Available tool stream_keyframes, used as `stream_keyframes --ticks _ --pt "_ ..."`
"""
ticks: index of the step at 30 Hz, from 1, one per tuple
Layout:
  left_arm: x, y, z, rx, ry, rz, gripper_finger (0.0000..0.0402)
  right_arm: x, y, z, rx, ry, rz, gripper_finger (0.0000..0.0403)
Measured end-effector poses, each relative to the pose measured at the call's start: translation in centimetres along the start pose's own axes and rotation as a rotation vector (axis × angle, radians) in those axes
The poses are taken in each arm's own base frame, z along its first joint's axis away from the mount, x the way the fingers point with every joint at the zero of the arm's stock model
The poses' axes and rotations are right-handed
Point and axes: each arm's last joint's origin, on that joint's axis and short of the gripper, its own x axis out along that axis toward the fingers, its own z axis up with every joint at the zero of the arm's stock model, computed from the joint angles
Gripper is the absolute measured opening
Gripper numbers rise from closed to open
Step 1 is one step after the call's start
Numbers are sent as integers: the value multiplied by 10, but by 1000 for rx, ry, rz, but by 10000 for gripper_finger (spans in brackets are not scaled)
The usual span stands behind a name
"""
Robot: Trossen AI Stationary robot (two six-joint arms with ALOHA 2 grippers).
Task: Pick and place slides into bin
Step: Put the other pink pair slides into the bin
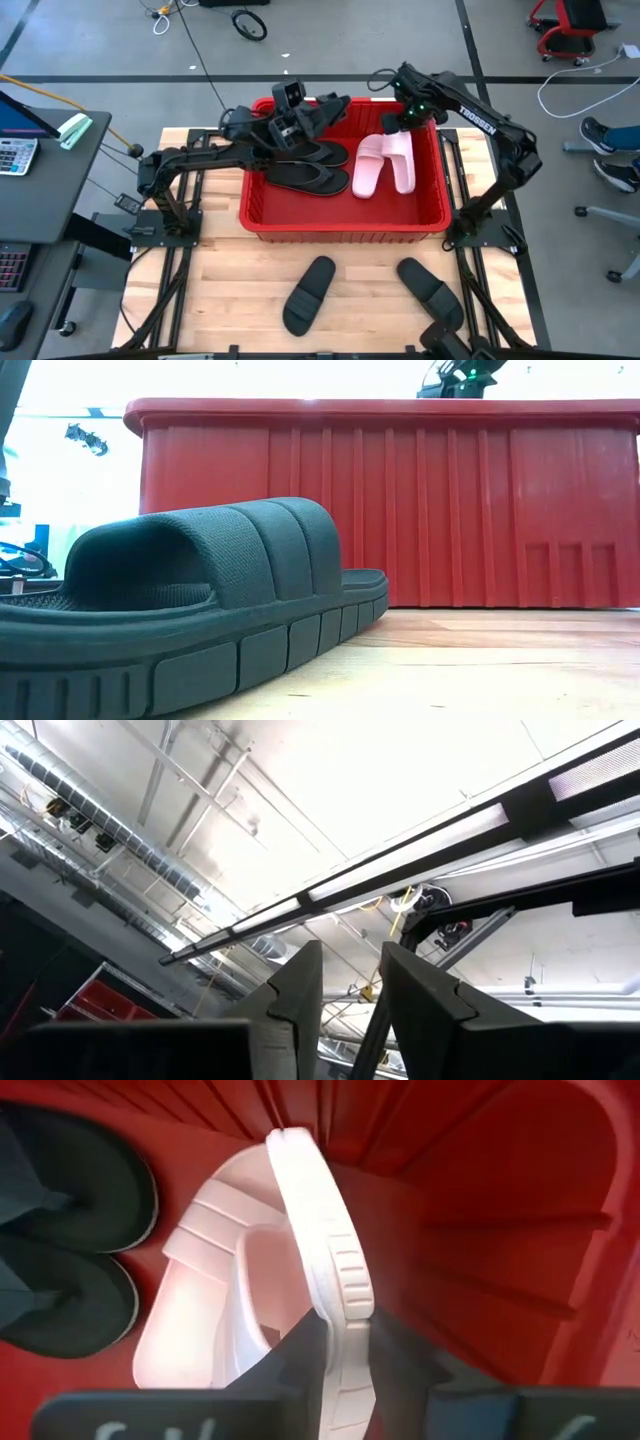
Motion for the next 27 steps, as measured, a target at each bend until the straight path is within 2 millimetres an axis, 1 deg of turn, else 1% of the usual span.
stream_keyframes --ticks 4,13,17,22,25,27 --pt "0 -2 -2 -6 9 -8 110 1 -4 2 12 10 -7 98" --pt "1 -4 -5 -14 19 -17 105 -11 -11 -2 -30 -15 1 168" --pt "1 -5 -6 -14 34 -28 103 -19 -13 -6 -116 -37 11 187" --pt "1 -5 -7 -15 60 -46 97 -42 -15 -21 -225 -90 37 190" --pt "1 -2 -7 -16 85 -21 91 -63 -19 -35 -278 -135 67 180" --pt "0 5 -8 -11 122 35 83 -79 -23 -48 -318 -171 123 166"
